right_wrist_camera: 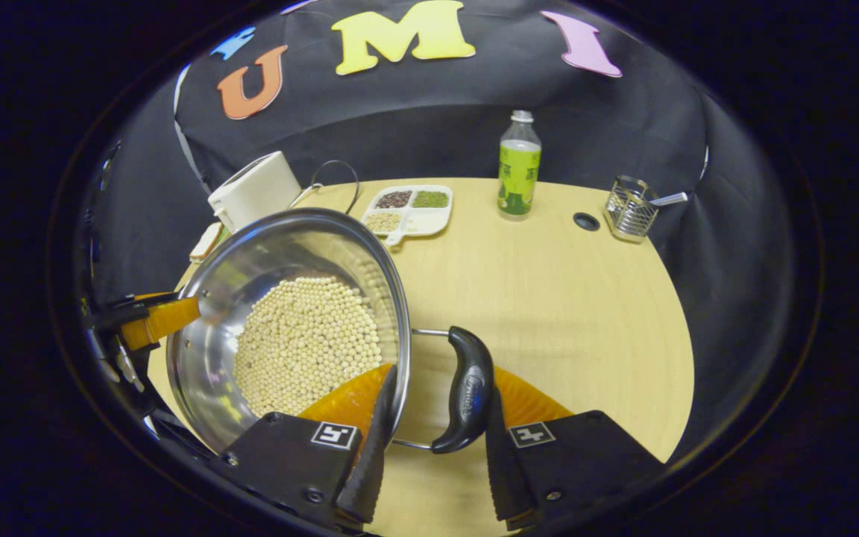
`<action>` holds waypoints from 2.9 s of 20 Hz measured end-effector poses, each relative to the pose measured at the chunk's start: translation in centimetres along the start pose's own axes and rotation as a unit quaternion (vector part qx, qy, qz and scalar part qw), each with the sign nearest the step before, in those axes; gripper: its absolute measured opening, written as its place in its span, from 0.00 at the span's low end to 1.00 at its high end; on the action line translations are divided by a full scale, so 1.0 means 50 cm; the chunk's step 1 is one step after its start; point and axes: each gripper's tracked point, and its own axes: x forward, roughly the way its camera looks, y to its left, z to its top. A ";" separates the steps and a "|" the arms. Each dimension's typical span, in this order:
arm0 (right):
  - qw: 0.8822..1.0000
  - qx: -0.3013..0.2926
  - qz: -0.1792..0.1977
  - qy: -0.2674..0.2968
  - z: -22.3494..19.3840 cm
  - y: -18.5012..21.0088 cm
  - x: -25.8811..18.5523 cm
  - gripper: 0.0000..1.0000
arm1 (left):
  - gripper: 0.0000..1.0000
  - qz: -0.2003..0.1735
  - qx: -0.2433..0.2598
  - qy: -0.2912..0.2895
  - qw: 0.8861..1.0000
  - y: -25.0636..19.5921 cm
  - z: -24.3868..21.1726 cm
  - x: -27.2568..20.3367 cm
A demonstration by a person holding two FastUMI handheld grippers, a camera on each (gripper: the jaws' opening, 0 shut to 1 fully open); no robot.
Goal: First push the handle of the pot to place it horizontally, then grasp the pot with both hands and set it on the induction cooktop.
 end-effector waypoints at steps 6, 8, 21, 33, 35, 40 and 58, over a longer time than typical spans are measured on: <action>1.000 -0.012 0.007 0.000 -0.004 0.095 0.007 0.58 | 0.61 0.005 0.004 -0.027 1.000 0.087 0.014 -0.016; 1.000 -0.006 0.005 -0.015 0.013 0.131 0.011 0.58 | 0.22 0.009 0.024 -0.060 0.998 0.093 0.063 -0.020; 0.998 0.053 -0.010 0.016 -0.011 0.178 0.066 0.57 | 0.25 0.017 -0.016 -0.058 0.998 0.174 0.051 -0.016; 0.998 0.055 -0.008 0.012 0.023 0.238 0.103 0.57 | 0.25 0.027 -0.018 -0.050 0.998 0.228 0.043 -0.007; 0.998 0.058 -0.008 0.011 0.026 0.247 0.106 0.56 | 0.26 0.027 -0.020 -0.050 0.998 0.231 0.043 -0.006; 0.998 0.058 -0.007 0.006 0.036 0.259 0.116 0.57 | 0.26 0.027 -0.025 -0.049 0.998 0.232 0.036 -0.008; 0.998 0.013 -0.011 -0.066 0.091 0.254 0.088 0.78 | 0.30 0.032 -0.024 -0.060 0.997 0.237 0.032 -0.037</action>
